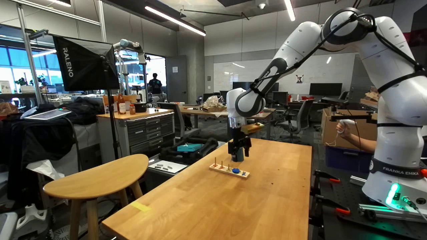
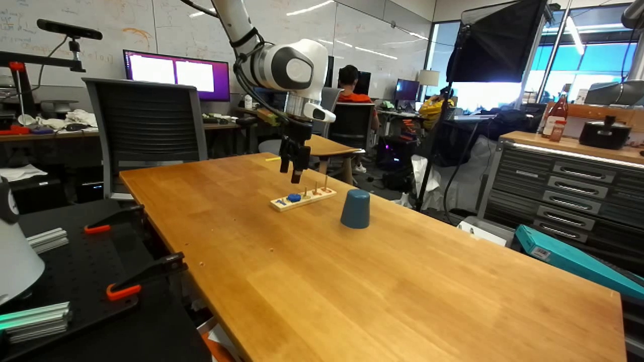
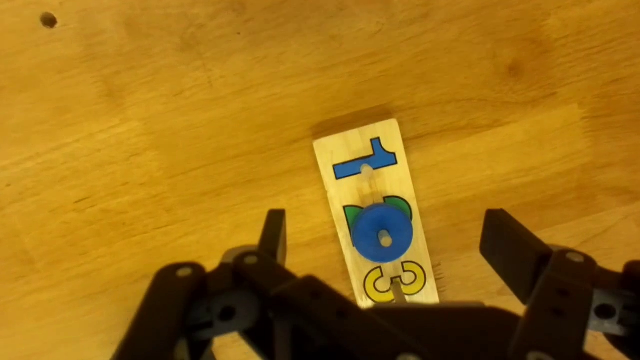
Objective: Remove the blue object from the wooden object and put it on the table
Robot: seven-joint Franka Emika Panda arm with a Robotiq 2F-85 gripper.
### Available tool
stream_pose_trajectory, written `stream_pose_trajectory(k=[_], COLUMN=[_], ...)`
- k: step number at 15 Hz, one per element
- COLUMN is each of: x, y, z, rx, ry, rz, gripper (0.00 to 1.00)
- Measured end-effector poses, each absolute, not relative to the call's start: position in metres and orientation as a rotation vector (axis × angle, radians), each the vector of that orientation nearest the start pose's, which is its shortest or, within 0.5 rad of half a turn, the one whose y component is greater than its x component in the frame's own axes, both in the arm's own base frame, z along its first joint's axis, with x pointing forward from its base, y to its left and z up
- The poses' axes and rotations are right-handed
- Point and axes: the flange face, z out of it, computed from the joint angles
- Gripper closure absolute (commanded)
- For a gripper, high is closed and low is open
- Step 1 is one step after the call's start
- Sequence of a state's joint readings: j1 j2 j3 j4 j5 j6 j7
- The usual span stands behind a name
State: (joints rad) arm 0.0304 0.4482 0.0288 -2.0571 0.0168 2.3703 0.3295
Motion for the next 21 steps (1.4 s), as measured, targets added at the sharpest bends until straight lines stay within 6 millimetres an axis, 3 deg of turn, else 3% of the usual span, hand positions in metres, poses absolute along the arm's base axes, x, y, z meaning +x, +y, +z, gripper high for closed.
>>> stream_pose_trajectory(k=[11,12,13,15,21], x=[0.586,0.586,0.586,0.587,0.593], y=[0.039,0.04,0.041,0.044,0.048], z=[0.16,0.157,0.154,0.149,0.151], rx=[-3.086,-3.085,-3.085,-3.084,-3.057], ry=[0.457,0.455,0.453,0.448,0.467], rz=[0.108,0.103,0.101,0.093,0.063], gripper=[0.0,0.03,0.26,0.3,0.79])
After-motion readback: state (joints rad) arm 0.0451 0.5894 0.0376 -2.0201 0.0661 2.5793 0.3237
